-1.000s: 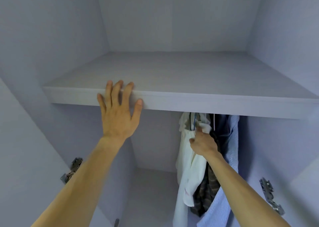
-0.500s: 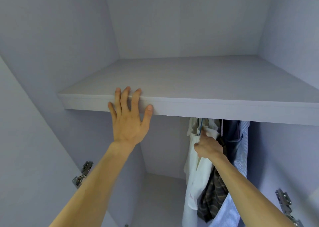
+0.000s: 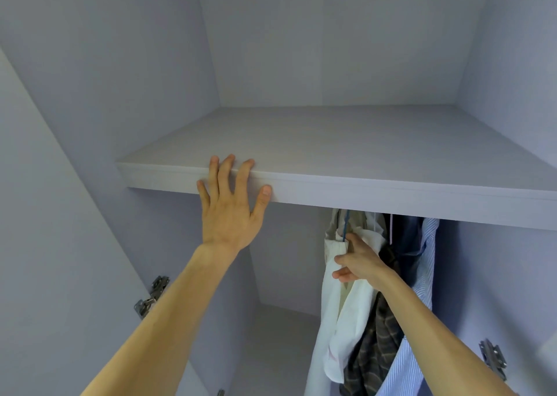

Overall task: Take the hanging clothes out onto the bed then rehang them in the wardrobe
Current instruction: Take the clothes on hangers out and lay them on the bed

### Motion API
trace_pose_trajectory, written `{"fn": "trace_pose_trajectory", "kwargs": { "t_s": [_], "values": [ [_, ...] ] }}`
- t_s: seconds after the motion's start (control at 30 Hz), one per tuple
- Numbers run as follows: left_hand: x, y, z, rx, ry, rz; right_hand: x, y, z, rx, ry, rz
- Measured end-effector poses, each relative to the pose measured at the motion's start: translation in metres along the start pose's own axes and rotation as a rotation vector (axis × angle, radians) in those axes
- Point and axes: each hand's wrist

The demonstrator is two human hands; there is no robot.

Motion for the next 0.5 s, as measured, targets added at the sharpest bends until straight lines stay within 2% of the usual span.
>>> {"fn": "trace_pose_trajectory", "kwargs": {
  "t_s": [0.4,0.5],
  "values": [
    [-0.022,-0.009,-0.008,-0.049,0.190,0.124,0.010,0.031,-0.033,-0.131,0.134,0.099],
    [-0.030,-0.008,-0.009,-0.029,0.245,0.175,0.017,0.034,-0.039,-0.166,0.145,-0.013]
  ]
}}
Point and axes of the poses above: each hand's wrist, its own z-axis towards the middle knuckle, its own x-axis out of the palm, y = z × x, and after that the axes turned 8 degrees about y, right-handed
